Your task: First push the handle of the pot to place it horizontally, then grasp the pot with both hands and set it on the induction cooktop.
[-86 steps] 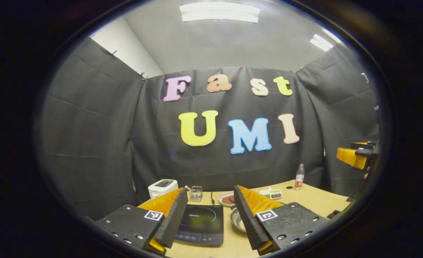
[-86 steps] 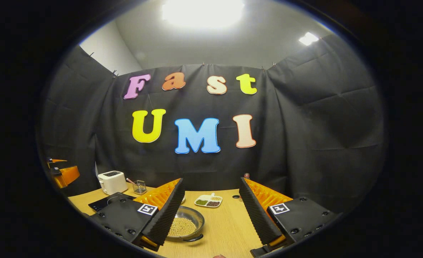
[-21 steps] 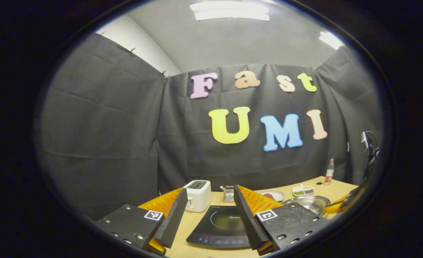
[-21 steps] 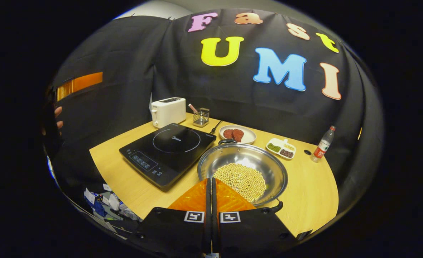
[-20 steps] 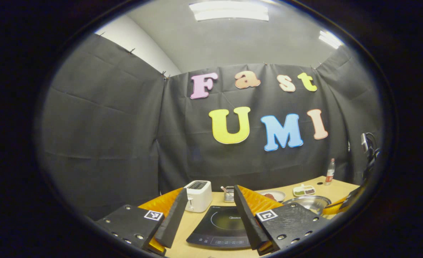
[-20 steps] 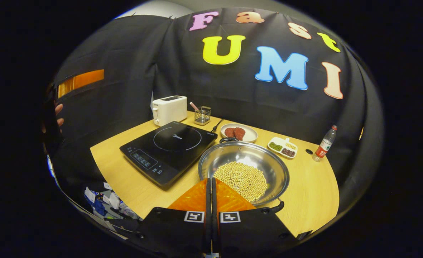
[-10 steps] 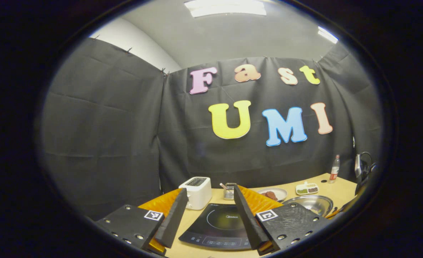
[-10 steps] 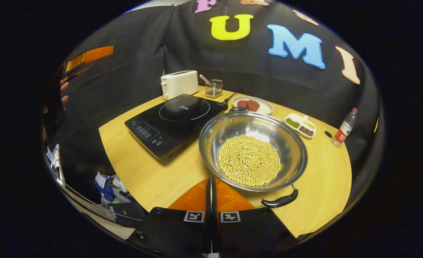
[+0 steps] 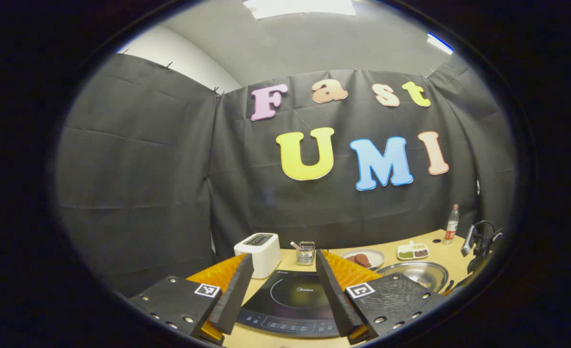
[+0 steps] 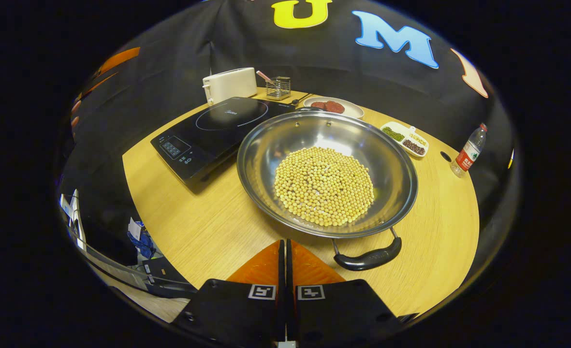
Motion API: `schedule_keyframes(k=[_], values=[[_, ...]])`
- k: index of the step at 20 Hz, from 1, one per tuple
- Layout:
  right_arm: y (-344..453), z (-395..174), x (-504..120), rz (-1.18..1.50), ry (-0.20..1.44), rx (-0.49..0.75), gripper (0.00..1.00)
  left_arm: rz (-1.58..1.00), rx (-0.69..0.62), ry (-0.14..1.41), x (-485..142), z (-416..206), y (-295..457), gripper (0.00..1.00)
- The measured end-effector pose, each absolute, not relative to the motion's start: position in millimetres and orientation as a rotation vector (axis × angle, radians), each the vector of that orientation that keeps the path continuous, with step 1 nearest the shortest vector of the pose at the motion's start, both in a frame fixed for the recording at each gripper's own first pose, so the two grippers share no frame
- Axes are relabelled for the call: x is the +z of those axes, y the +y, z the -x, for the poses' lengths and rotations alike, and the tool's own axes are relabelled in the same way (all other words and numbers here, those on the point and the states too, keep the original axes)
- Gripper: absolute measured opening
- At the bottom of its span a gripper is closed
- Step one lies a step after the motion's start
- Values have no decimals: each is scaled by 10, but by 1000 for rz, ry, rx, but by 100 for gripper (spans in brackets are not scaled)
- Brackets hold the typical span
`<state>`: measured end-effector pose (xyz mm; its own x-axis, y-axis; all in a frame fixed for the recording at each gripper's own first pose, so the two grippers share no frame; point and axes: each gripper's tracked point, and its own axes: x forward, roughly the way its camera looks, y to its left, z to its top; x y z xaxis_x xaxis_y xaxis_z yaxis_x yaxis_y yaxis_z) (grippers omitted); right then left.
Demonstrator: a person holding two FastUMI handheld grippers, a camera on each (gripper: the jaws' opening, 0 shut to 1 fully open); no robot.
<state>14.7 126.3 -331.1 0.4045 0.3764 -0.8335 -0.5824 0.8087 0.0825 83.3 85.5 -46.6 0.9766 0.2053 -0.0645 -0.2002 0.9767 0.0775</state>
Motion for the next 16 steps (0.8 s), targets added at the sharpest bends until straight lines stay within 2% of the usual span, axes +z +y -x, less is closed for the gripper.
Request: schedule_keyframes(k=[1, 3, 4, 6, 8, 10, 12, 15, 16], values=[[1217, -175, -3327, 236, 988, 600, 0, -73, 204, 71, -460, -845, 834, 76], [1150, -207, -3344, 233, 998, 583, 2, -72, 203, 72, -459, -864, 803, 76], [1130, -205, -3337, 223, 1003, 588, 2, -67, 202, 73, -479, -891, 784, 82], [1119, -216, -3350, 216, 1007, 591, 2, -59, 199, 77, -513, -930, 734, 82], [1099, -219, -3355, 228, 1006, 591, 2, -55, 194, 80, -540, -940, 696, 76], [1059, -237, -3369, 240, 1010, 590, 0, -56, 191, 81, -548, -977, 668, 76], [1000, -280, -3382, 244, 1015, 581, 2, -56, 188, 81, -551, -1006, 636, 79], [911, -370, -3391, 246, 1018, 559, 2, -55, 183, 79, -539, -1057, 579, 76], [873, -401, -3400, 247, 1017, 550, 2, -56, 182, 78, -525, -1081, 558, 79]])
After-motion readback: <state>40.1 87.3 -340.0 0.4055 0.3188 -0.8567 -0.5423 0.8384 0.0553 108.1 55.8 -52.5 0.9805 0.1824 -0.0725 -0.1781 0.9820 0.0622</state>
